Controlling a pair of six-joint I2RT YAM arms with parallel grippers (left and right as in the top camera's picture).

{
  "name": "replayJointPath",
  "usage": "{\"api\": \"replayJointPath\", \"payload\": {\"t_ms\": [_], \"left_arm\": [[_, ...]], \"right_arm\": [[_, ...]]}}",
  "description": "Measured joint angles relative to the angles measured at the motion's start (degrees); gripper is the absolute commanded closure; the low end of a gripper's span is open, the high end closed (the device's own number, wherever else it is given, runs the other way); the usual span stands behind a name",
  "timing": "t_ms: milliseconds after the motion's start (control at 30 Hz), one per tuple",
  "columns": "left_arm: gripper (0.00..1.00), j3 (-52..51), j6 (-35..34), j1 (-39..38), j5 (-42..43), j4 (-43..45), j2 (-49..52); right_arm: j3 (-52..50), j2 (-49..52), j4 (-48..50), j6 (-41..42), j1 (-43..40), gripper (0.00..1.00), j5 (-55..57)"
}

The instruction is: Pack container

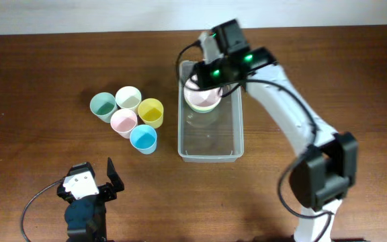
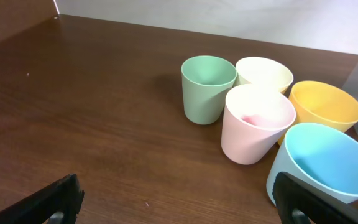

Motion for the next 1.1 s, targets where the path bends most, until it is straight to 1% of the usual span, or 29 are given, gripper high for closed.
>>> {"api": "replayJointPath", "payload": {"t_ms": [67, 167, 200, 300, 367, 400, 433, 467, 533, 633, 700, 833, 967, 1033, 1100], "left_arm": [[0.00, 0.00, 0.00, 0.00, -0.02, 0.00, 0.00], [0.00, 0.00, 0.00, -0.02, 0.00, 0.00, 0.00], [0.00, 0.00, 0.00, 0.00, 0.00, 0.00, 0.00], [0.00, 0.00, 0.00, 0.00, -0.02, 0.00, 0.00], [0.00, 0.00, 0.00, 0.00, -0.02, 0.02, 0.00], [0.00, 0.00, 0.00, 0.00, 0.00, 0.02, 0.00], [0.00, 0.00, 0.00, 0.00, -0.02, 0.11, 0.00], [0.00, -0.02, 0.00, 0.00, -0.02, 1.31, 0.00], [0.00, -0.04, 0.00, 0.00, 0.00, 3.06, 0.00], [0.00, -0.04, 0.00, 0.00, 0.66, 3.02, 0.00], [0.00, -0.07, 0.00, 0.00, 2.71, 2.05, 0.00], [0.00, -0.11, -0.07, 0.00, 7.82, 2.23, 0.00], [0.00, 0.22, -2.64, 0.00, 11.26, 1.27, 0.39], [0.00, 1.70, -4.22, 0.00, 12.07, 0.85, 2.25], [0.00, 5.92, -6.03, 0.20, 12.46, 0.35, 6.95]], "right_arm": [[3.39, -2.89, -5.77, -0.04, -3.65, 0.48, 2.51], [8.83, -7.69, -13.57, 0.44, -12.72, 0.38, 4.48], [9.62, -8.83, -14.67, 1.05, -15.17, 0.33, 4.72], [11.50, -12.94, -18.32, 3.21, -25.27, 0.27, 5.51], [12.00, -14.67, -20.52, 4.13, -31.21, 0.20, 6.16], [12.09, -14.99, -21.53, 4.74, -32.98, 0.13, 6.23], [12.09, -15.19, -22.60, 5.07, -34.93, 0.01, 6.27], [12.07, -15.06, -23.93, 5.95, -37.51, 0.01, 6.40], [12.07, -14.73, -24.96, 6.38, -39.95, 0.01, 6.40], [12.07, -14.69, -25.42, 6.62, -42.07, 0.01, 6.36], [12.07, -14.69, -25.51, 6.71, -43.04, 0.01, 6.38], [12.07, -14.69, -25.53, 6.67, -43.41, 0.01, 6.36], [12.07, -14.69, -25.53, 6.64, -43.41, 0.01, 6.21], [12.07, -14.69, -25.53, 6.62, -43.41, 0.01, 6.21], [12.07, -14.69, -25.55, 6.67, -43.41, 0.01, 6.21]]}}
